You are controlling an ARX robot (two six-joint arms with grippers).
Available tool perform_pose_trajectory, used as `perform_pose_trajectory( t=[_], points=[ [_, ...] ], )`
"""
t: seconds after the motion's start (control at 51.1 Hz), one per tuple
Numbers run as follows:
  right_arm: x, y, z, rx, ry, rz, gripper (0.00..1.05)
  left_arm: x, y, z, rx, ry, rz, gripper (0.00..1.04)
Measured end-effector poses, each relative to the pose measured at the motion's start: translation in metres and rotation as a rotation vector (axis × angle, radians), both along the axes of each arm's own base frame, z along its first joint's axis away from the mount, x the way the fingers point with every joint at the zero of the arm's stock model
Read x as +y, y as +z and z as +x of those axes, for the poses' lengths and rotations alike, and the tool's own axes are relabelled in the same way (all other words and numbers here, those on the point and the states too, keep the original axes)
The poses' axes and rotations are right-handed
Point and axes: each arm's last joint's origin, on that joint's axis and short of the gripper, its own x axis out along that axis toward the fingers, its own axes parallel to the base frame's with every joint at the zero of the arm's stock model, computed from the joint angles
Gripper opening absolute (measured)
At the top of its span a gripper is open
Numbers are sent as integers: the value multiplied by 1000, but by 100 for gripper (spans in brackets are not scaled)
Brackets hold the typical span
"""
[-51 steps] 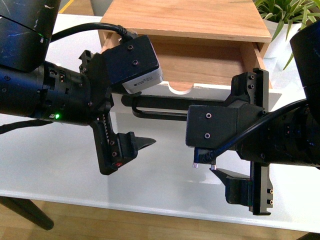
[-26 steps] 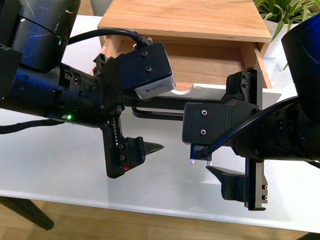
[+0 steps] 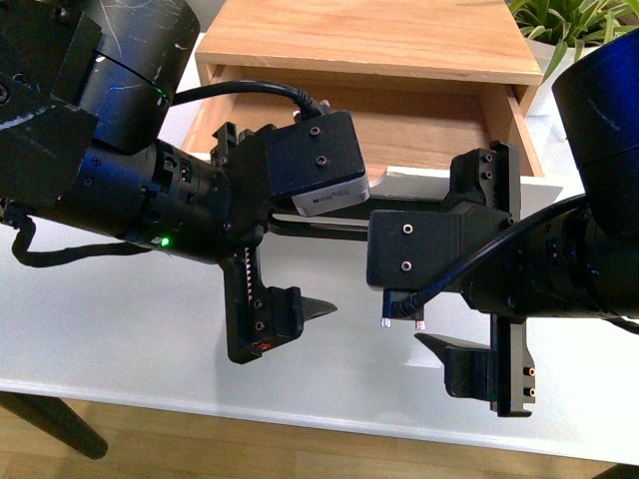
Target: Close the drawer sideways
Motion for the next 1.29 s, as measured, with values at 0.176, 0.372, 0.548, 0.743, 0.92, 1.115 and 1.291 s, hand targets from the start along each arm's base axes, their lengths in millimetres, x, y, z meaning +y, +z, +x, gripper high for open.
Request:
perform_pose_trajectory(
  t=[0.176, 0.372, 0.548, 0.743, 0.92, 1.115, 1.291],
  points=[
    [1, -3, 5, 6, 0, -4, 96, -3, -4, 4, 20, -9, 31, 96],
    [2, -5, 10, 7, 6, -3, 96, -5, -5, 6, 42, -15, 41, 96],
    [2, -5, 16, -6, 1, -1, 96, -8, -6, 11, 46, -7, 36, 96],
    [1, -6, 23, -23, -13, 5, 96, -11, -7, 17, 55, 18, 28, 96],
    [-1, -8, 29, -20, -30, 9, 96, -14, -8, 24, 65, 37, 25, 96],
    [-2, -10, 35, -17, -57, 11, 96, -18, -9, 33, 77, 45, 24, 95],
    [-5, -9, 40, -8, -97, 36, 96, -23, -7, 39, 89, 30, 14, 95]
  ],
)
